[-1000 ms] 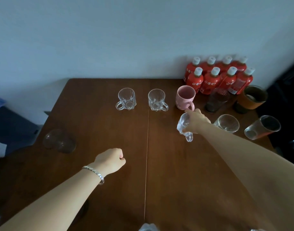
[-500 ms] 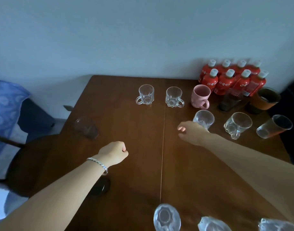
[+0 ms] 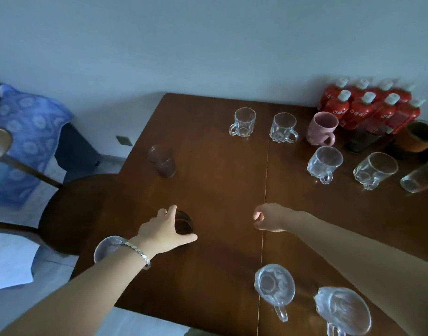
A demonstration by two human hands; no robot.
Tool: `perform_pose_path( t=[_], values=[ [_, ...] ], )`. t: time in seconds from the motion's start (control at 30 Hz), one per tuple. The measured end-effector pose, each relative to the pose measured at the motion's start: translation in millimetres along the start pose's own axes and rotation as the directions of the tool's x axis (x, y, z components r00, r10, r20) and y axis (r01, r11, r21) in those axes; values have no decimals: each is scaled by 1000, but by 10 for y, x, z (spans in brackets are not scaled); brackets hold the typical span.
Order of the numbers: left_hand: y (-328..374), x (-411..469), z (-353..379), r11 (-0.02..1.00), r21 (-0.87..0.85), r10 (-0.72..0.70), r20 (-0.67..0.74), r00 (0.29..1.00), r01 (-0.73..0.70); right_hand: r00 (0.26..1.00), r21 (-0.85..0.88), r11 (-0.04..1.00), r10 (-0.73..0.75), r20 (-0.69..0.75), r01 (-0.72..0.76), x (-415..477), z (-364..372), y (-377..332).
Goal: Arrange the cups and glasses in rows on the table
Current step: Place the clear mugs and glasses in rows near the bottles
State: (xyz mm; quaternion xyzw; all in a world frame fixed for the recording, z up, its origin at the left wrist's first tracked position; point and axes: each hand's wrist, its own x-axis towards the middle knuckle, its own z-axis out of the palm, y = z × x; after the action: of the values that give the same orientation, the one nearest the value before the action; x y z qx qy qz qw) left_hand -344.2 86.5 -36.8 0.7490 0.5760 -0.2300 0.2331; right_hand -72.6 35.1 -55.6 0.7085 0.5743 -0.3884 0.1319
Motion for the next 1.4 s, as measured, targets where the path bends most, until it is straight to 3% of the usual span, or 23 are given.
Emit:
perform_pose_path(
  t=[0.1,0.27,0.63,0.97,1.4],
  values=[
    [83,-16,45,990,140,2,-31,1000,3,998,0,999,53,-16,-53,-55,7,164],
    [314,87,-73,978,209,8,-71,997,7,985,26,986,163,-56,-162,-169,-72,619],
    [1978,666,-666,987,65,153,-141,978,-145,939,153,937,330,-93,-314,-470,-312,1794],
    [3142,1377,-856,973,158,201,-200,959,-171,949,215,932,311,-52,-293,-228,-483,2332],
    [3154,1503,-815,976,180,157,-178,971,-125,966,238,941,257,-34,-242,-75,-479,2352]
  ],
)
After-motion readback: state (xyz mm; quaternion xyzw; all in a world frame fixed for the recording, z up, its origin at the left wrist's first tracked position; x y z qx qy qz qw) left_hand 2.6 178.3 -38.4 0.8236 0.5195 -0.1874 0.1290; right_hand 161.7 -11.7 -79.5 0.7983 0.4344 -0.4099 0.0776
